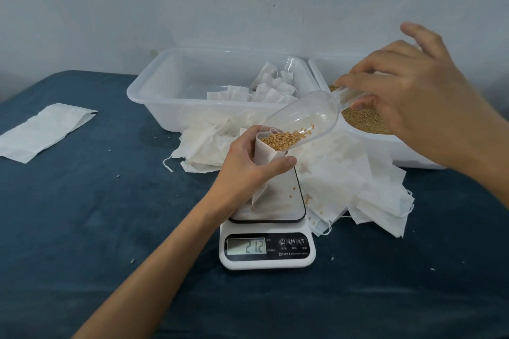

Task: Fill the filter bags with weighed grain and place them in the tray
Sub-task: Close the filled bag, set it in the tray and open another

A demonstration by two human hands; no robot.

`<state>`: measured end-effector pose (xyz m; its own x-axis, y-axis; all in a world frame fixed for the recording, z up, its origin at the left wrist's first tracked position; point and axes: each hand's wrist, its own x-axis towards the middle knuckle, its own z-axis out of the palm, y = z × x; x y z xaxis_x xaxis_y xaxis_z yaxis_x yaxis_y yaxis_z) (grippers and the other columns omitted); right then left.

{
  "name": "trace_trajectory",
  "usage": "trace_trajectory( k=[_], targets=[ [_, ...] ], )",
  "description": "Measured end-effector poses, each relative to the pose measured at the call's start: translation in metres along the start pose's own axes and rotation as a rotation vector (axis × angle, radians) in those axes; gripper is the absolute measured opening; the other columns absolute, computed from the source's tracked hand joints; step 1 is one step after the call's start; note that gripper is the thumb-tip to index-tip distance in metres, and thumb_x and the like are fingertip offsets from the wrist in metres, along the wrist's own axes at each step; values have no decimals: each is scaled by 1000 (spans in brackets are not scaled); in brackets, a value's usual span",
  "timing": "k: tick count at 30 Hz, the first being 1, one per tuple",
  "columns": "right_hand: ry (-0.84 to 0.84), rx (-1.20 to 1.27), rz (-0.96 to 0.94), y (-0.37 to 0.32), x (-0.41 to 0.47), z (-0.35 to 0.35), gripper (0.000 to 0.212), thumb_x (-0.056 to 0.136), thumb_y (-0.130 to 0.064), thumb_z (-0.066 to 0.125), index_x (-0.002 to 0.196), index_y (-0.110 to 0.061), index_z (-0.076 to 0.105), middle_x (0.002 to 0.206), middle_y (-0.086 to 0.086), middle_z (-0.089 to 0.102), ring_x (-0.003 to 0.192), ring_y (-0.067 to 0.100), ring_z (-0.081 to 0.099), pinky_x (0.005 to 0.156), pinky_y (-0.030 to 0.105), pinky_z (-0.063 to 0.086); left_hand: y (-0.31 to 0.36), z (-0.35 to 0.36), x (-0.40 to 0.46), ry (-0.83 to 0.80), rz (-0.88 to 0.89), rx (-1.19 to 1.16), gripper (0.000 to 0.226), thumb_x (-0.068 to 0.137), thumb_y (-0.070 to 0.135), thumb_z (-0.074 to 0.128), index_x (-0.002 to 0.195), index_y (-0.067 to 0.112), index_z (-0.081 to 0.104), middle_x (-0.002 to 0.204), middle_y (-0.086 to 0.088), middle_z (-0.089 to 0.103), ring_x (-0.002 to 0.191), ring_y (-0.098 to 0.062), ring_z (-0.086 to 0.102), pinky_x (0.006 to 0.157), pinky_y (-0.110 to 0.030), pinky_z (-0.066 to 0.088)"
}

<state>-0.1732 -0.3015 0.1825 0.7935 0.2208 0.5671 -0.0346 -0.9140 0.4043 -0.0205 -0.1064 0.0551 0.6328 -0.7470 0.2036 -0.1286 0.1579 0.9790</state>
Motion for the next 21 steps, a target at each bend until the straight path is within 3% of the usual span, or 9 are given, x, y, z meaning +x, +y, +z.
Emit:
trace_trajectory(
  k=[8, 14, 18, 21],
  targets=[
    [-7, -2, 9, 0, -1, 1, 24, 93, -5, 71, 117, -8, 73, 104, 10, 70, 97, 38, 64, 117, 59, 24, -1, -1, 0, -6, 5, -4, 44, 81, 19, 86, 120, 19, 65, 109, 0, 77, 105, -23, 73, 95, -38, 56],
    [-110, 91, 124, 2, -6, 7, 30, 93, -20, 55, 116, -12, 73, 104, 5, 70, 99, 34, 62, 116, 51, 22, -1, -1, 0, -8, 2, -11, 41, 81, 19, 85, 117, 19, 66, 104, 2, 77, 95, -13, 73, 89, -36, 55],
    [-194, 337, 248, 4, -12, 19, 21, 92, -11, 71, 113, -13, 72, 103, 5, 72, 88, 22, 56, 95, 33, 31, -2, -2, 1, -10, -13, -32, 41, 80, 19, 84, 117, 18, 66, 101, 5, 75, 97, -11, 73, 84, -28, 54],
    [-236, 492, 383, 4, -18, 25, 26, 90, -9, 73, 115, -14, 73, 106, -2, 72, 98, 14, 59, 89, 20, 37, -1, -2, 0, -10, -22, -28, 42, 78, 23, 85, 116, 19, 66, 100, 4, 76, 95, -9, 73, 82, -24, 54]
  ],
)
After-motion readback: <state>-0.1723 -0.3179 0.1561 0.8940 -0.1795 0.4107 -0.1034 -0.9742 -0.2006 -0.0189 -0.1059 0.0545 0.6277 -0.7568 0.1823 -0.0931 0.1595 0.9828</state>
